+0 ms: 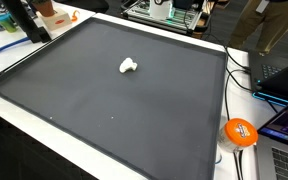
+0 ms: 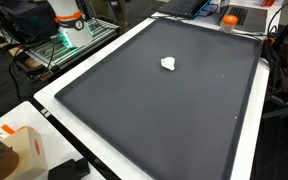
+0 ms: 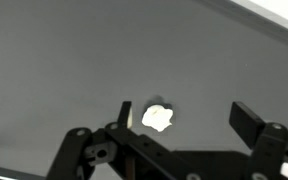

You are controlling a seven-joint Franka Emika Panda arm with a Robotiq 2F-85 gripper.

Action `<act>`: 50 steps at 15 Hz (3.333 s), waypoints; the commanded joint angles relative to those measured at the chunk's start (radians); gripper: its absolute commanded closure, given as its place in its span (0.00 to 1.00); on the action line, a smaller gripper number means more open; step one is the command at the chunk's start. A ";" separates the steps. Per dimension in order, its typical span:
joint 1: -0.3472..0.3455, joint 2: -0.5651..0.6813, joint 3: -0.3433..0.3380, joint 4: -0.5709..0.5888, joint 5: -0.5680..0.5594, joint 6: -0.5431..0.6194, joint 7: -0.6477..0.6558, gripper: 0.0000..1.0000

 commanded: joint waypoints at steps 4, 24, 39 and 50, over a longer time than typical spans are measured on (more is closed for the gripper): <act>0.032 0.086 0.085 0.011 -0.004 0.061 0.054 0.00; -0.406 0.304 0.532 -0.099 -0.452 0.701 1.064 0.00; -0.396 0.674 0.443 0.029 -0.518 0.885 1.115 0.00; -0.050 0.900 0.117 0.202 -0.583 0.891 1.191 0.36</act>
